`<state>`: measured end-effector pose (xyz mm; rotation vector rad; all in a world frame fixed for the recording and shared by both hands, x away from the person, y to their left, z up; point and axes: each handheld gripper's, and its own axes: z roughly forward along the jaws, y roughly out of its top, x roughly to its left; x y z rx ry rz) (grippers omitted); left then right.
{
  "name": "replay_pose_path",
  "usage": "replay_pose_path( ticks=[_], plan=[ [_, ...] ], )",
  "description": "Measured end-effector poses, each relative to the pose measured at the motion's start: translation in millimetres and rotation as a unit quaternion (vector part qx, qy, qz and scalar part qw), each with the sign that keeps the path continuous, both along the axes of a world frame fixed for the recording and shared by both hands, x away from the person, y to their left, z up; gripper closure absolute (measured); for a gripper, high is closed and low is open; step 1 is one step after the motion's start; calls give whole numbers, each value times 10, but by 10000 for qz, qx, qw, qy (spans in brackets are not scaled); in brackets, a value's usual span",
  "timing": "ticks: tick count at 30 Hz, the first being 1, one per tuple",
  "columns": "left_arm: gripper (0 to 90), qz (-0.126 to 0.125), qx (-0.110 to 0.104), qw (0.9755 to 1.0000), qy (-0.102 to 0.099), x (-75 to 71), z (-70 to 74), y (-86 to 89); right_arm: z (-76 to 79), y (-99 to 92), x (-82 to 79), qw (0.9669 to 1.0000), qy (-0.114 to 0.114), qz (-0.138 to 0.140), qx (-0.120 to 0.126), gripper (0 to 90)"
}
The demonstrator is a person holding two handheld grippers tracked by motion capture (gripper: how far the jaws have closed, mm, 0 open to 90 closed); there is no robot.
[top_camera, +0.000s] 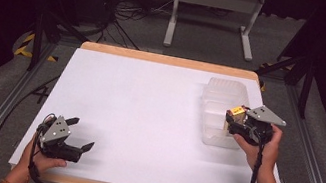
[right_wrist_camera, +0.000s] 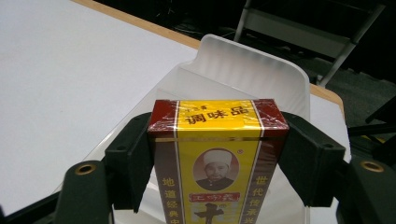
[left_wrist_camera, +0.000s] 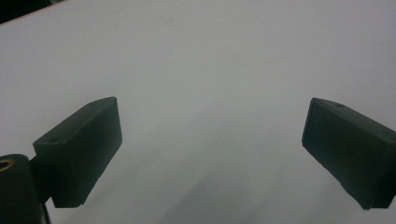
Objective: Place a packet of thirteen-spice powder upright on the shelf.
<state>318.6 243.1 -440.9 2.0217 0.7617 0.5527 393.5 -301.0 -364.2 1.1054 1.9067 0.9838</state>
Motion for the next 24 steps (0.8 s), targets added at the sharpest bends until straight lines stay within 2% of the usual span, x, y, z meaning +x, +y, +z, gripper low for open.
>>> replay_pose_path(
  ticks=[5,6,7,8,9,11,13,15,24],
  plan=[
    [55,-6,-13,10000,-16,6,9,-2,2,15,-57,10000,10,-93,-12,325],
    [55,-9,-20,10000,-19,10,11,-2,7,12,-72,9999,38,-112,60,325],
    [55,-7,-27,10000,-22,14,13,-3,16,5,-107,9994,98,-151,282,327],
    [55,-21,-38,10000,-21,20,14,-6,16,5,-107,9994,98,-151,282,327],
    [55,-40,-23,10000,-18,31,16,-17,5,6,-124,9981,229,-163,548,327],
    [55,-76,-13,10000,-22,40,16,-33,-20,22,-125,9973,285,-212,637,327],
    [55,-98,-3,10000,-12,43,16,-39,-34,34,-116,9974,352,-221,586,326],
    [55,-99,-11,9999,-17,49,15,-43,-53,42,-113,9971,334,-276,619,326],
    [54,-101,-25,9999,-28,52,17,-42,-89,2,-103,9970,357,-203,656,296]
  ],
)
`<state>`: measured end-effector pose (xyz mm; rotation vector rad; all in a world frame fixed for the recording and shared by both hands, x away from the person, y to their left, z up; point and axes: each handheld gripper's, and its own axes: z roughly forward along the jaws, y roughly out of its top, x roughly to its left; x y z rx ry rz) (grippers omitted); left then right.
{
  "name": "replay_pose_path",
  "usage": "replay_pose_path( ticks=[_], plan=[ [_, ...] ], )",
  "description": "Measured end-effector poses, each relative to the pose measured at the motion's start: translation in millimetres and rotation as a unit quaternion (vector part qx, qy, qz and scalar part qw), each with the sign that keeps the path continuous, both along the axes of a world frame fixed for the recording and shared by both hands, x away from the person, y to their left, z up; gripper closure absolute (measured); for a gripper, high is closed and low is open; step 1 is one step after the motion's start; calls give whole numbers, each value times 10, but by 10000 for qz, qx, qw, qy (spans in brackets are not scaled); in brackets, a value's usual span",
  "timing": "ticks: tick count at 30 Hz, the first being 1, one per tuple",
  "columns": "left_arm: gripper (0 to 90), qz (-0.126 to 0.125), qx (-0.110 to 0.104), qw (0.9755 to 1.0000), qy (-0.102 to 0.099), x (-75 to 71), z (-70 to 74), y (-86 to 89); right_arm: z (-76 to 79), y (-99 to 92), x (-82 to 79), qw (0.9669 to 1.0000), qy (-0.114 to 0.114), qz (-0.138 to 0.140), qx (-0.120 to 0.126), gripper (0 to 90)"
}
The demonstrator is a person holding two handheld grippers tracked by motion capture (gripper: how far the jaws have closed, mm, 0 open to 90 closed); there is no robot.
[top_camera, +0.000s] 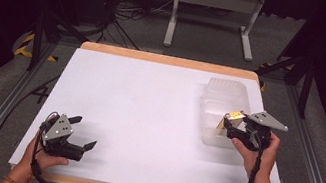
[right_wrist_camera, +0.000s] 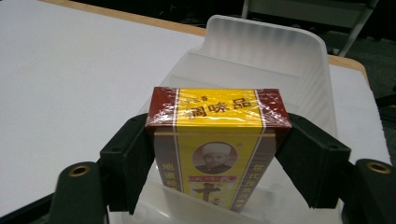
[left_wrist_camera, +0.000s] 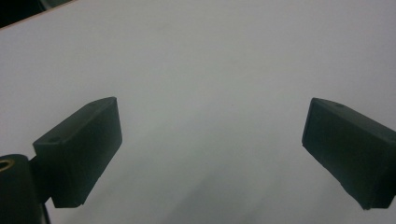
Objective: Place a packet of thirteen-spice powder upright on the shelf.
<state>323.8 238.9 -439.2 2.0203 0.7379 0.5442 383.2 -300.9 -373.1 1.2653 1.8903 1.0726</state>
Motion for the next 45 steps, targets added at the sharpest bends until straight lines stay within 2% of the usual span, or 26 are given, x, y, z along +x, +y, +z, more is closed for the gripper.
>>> replay_pose_path(
  ticks=[4,5,12,24,28,45],
  plan=[
    [54,27,-17,10000,16,0,1,11,15,-15,-11,9998,-124,77,-113,282],
    [54,29,-15,10000,19,1,1,12,32,-23,-16,9996,-145,110,-225,269],
    [54,40,3,10000,3,0,1,15,58,-41,-31,9987,-211,266,-386,264],
    [54,79,-24,10000,-47,13,13,14,87,-36,-59,9978,-275,381,-458,279],
    [53,107,-103,9999,-46,38,21,20,101,-31,-87,9973,-309,453,-494,268],
    [54,56,-38,10000,-12,103,16,-55,165,-35,-155,9947,-231,637,-775,261]
  ],
)
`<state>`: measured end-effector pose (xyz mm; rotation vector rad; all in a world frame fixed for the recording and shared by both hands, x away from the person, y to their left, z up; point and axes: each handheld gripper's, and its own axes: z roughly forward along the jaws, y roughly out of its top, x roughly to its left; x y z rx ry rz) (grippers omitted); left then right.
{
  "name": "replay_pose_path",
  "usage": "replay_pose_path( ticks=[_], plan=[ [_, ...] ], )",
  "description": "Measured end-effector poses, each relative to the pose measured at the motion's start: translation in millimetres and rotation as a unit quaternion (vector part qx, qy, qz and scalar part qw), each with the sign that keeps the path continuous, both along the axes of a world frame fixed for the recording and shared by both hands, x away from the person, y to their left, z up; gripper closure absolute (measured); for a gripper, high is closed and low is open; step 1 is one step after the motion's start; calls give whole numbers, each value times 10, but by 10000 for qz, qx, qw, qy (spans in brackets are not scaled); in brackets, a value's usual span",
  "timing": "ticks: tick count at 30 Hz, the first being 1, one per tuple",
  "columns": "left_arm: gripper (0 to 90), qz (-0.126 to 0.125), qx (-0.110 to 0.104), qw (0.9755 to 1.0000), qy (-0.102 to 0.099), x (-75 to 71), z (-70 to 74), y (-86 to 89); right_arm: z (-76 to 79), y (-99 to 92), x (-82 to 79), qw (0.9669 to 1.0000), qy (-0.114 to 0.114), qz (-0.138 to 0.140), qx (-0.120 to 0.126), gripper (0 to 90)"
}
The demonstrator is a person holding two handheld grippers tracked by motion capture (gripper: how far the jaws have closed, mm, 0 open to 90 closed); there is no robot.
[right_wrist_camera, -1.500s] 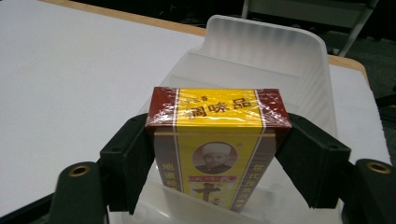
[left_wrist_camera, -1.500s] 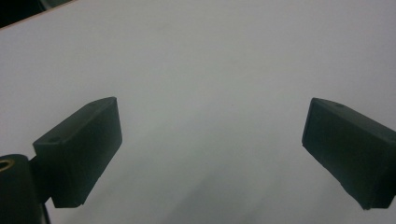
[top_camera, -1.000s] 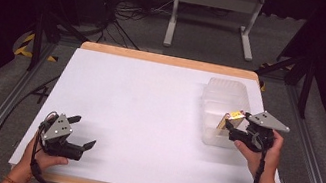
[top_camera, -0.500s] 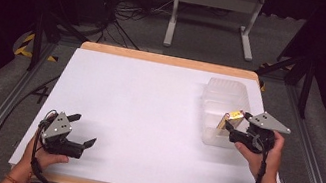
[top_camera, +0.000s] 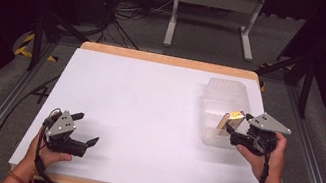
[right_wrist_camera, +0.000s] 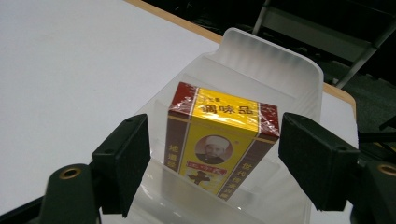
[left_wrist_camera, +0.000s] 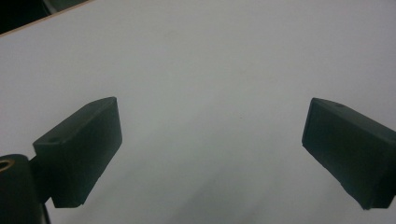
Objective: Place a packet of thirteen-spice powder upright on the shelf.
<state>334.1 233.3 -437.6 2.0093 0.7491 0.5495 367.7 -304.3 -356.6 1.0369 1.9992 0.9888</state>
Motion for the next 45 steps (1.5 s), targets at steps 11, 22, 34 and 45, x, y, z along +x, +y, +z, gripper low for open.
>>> replay_pose_path(
  ticks=[11,22,34,45],
  plan=[
    [55,-30,64,10000,37,16,-17,-41,107,48,-73,9995,33,94,-287,248],
    [54,-121,75,9999,47,18,-24,-69,69,18,-163,9988,58,222,-433,216],
    [53,-64,68,10000,35,15,-20,-50,11,-5,-303,9958,8,433,-806,170],
    [53,-79,93,9999,48,14,-26,-53,-112,-101,-402,9959,-28,290,-862,132]
  ],
)
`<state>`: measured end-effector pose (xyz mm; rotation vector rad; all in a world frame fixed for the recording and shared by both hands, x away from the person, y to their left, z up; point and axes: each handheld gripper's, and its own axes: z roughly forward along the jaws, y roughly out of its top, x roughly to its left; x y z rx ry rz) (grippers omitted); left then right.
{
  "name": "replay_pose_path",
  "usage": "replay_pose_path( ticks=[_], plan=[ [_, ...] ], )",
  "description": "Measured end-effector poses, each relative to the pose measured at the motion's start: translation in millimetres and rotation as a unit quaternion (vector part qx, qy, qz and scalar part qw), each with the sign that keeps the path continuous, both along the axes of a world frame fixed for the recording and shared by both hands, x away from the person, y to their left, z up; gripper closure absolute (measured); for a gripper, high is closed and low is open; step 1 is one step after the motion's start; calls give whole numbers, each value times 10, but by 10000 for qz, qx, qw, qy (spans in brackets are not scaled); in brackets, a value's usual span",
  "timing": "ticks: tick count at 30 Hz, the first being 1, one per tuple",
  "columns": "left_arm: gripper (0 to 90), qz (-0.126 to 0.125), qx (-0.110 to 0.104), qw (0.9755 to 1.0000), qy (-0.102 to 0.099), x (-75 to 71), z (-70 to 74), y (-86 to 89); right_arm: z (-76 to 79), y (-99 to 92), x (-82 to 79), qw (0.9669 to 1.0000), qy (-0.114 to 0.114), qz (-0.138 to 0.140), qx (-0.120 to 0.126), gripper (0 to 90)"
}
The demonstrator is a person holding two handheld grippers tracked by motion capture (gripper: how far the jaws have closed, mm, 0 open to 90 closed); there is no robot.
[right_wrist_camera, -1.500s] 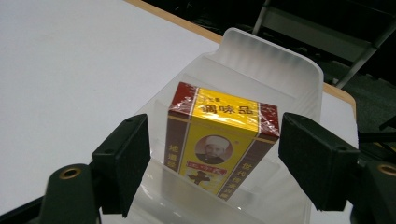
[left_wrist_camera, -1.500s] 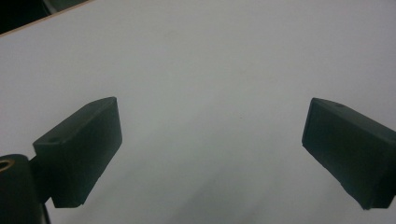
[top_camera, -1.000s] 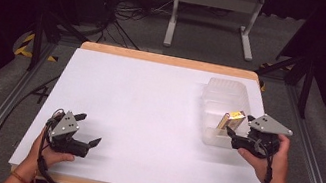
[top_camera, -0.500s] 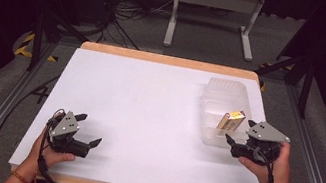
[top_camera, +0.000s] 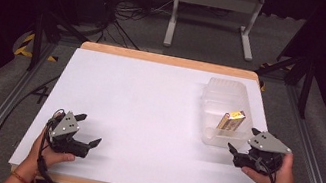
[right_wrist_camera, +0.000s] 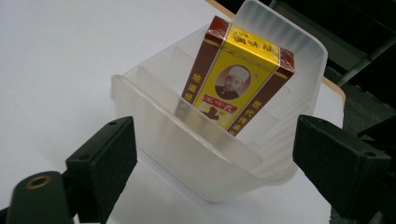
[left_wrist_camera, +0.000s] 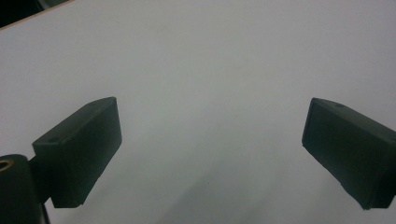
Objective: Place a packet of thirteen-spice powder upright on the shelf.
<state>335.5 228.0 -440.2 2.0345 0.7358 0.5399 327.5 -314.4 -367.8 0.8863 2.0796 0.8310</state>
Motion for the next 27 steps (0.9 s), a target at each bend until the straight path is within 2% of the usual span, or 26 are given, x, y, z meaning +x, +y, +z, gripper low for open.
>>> replay_pose_path(
  ticks=[14,20,22,27],
  plan=[
    [54,-10,28,10000,7,-2,0,5,-117,-171,-121,9997,-134,-189,75,93],
    [54,-33,60,10000,12,-2,-4,-2,-186,-247,-143,9997,-79,-231,78,74],
    [55,-38,62,10000,8,0,-4,3,-214,-269,-146,9996,-50,-275,13,74],
    [55,-34,47,10000,9,-6,-1,4,-272,-343,-165,9994,-70,-341,87,73]
  ],
)
